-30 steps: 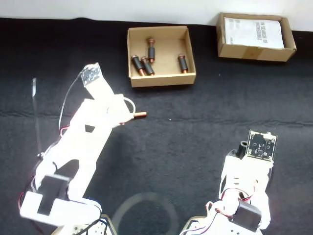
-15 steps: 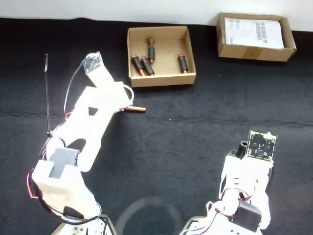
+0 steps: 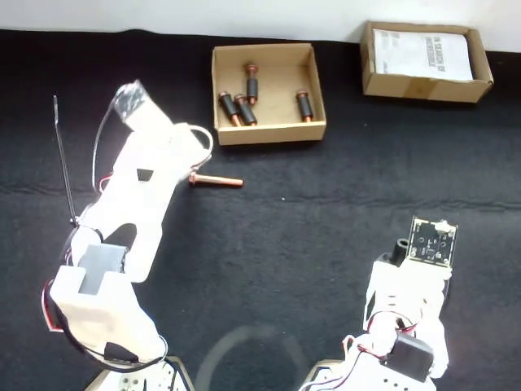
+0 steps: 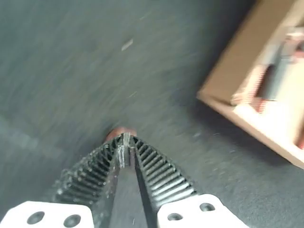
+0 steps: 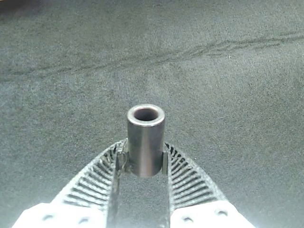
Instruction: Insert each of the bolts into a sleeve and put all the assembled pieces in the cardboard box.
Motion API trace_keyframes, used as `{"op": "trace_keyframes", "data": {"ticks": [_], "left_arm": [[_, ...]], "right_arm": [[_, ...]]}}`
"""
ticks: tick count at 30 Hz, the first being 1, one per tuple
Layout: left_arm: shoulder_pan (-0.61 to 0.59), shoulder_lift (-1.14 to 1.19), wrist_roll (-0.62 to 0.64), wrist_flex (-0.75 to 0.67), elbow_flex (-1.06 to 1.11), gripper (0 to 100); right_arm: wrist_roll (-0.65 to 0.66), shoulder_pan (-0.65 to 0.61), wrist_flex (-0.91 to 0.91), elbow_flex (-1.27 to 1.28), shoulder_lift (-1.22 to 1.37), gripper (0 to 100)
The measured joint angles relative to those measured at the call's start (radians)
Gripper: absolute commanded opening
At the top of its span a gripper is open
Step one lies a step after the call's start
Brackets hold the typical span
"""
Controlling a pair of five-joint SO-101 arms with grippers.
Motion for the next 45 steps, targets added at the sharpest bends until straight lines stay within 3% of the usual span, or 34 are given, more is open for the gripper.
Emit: {"op": "trace_keyframes", "data": {"ticks": [7, 14, 23, 45], "left_arm": [[0.072, 0.000, 0.112, 0.190, 0.000, 2], [0.089, 0.000, 0.167, 0.101, 0.000, 24], [0.086, 0.000, 0.213, 0.002, 0.000, 13], [0.040, 0.123, 0.215, -0.009, -0.038, 11]], "right_arm": [[0.000, 0.000, 0.000, 0.008, 0.000, 0.7], [0.000, 0.000, 0.000, 0.008, 0.000, 0.7], [0.000, 0.000, 0.000, 0.008, 0.000, 0.7], [0.000, 0.000, 0.000, 0.008, 0.000, 0.7]]}}
